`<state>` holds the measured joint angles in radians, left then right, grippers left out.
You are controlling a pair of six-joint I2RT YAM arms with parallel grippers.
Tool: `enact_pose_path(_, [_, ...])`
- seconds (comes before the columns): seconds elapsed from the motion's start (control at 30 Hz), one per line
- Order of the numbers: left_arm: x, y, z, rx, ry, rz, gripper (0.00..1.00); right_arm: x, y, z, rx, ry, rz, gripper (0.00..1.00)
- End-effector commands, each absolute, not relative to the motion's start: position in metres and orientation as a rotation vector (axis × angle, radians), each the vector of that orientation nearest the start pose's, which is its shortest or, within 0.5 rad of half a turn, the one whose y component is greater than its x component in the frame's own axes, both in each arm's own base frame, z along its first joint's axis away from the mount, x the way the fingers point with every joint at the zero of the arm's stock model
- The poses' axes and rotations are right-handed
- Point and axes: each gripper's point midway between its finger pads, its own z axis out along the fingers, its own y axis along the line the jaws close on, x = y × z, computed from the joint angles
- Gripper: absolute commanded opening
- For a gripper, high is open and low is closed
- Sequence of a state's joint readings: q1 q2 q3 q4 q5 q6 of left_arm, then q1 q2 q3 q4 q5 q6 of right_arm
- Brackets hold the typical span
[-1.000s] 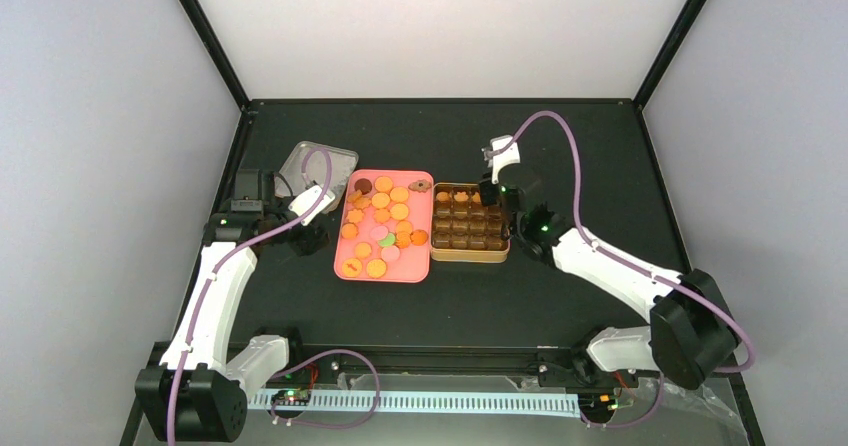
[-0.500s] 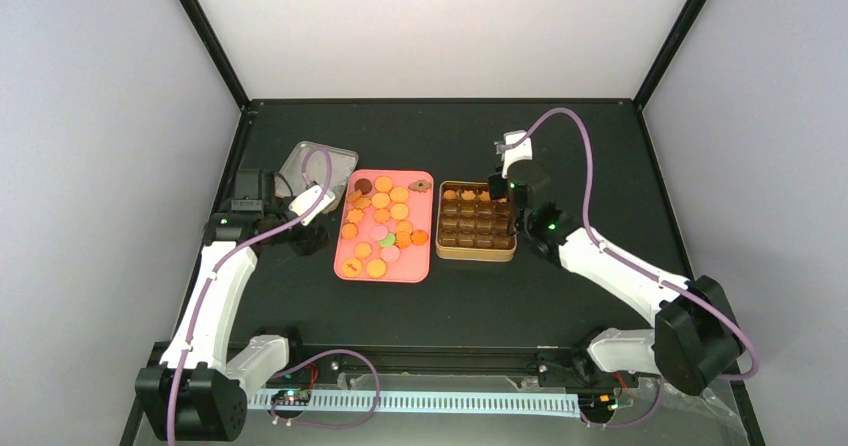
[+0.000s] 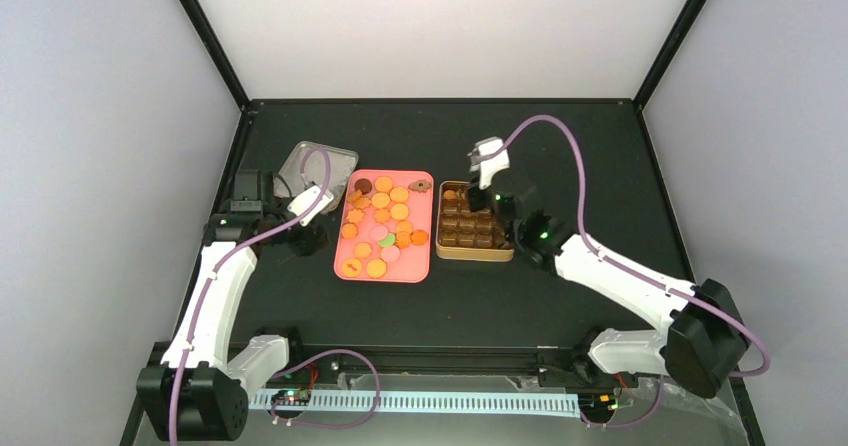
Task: Pack the cookies
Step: Place the fake cookies in the empty pocket of the box, then pick up the fake cookies from the plate.
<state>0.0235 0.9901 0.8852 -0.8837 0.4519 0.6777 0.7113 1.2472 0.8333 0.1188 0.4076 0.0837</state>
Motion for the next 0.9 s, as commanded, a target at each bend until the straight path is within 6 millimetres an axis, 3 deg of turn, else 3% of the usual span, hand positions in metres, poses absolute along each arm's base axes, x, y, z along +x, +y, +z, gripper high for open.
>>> enact_pose_path(0.0, [0.256,-0.059,0.170,0.876,2.282,-0.277,0.60,0.310,0.280,0.303,-0.409,1.693,0.399,0.26])
enact_pose_path(0.2, [0.259,-0.043,0.167,0.821,2.311,-0.257,0.60,0.257,0.359,0.298,-0.588,1.667,0.573,0.26])
enact_pose_path(0.37, [0.258,-0.038,0.167,0.806,2.313,-0.254,0.60,0.236,0.402,0.279,-0.682,1.677,0.656,0.26])
enact_pose_path(0.53, [0.257,-0.038,0.169,0.808,2.310,-0.260,0.60,0.232,0.435,0.265,-0.761,1.683,0.701,0.26])
enact_pose_path(0.87, [0.256,-0.040,0.177,0.804,2.305,-0.273,0.60,0.235,0.476,0.239,-0.873,1.698,0.720,0.30])
